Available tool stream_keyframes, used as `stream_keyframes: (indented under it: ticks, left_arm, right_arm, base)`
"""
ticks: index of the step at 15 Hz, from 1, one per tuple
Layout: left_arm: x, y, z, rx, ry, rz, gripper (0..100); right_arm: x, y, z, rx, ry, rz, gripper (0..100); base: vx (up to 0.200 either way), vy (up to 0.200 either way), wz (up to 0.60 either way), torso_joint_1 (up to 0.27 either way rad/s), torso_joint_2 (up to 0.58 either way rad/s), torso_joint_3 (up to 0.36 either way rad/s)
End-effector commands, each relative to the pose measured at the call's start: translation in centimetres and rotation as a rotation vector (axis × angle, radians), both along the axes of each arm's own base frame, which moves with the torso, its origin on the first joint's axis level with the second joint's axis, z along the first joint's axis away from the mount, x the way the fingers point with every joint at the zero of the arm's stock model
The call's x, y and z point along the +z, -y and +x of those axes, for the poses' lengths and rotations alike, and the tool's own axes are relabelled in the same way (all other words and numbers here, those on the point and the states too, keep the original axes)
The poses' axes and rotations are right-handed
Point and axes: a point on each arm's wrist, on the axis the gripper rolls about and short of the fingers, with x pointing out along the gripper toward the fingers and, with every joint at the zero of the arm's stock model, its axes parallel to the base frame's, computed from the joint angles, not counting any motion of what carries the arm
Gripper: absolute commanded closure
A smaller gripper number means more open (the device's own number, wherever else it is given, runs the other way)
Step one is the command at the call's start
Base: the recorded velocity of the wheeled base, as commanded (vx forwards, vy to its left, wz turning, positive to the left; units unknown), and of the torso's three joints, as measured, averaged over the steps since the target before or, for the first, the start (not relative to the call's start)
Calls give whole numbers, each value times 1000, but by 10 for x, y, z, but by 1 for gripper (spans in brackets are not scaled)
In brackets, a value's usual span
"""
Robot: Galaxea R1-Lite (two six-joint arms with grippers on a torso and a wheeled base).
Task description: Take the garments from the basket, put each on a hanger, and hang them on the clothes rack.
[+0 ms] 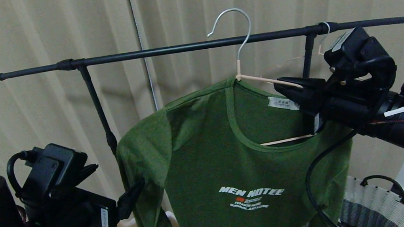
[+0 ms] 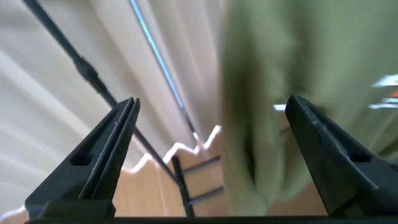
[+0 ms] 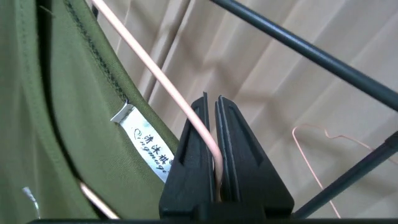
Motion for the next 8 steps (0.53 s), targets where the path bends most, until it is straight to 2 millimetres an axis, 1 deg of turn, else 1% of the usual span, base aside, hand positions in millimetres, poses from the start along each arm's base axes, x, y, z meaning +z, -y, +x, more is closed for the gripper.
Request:
stream_keyframes:
  ticks: [1,4,6,8]
  left_arm:
    - [-5,-1,7,17,-24,14,100]
    - [-9,-1,6,21,-36,22,100]
    - [-12,-9,7,55,-45,30,100]
    - [-14,-27,8,145,-50,31,100]
  right_arm:
    - [0,1,-3,2,3,0,100]
    - [0,1,-2,-1,2,-2,100]
    - [-1,2,-1,-11,0,-5,100]
    - [-3,12,5,-61,-14,-14,100]
  base:
    - [0,0,0,0,0,0]
    - [0,0,0,0,0,0]
    - [0,0,0,0,0,0]
    - [0,0,0,0,0,0]
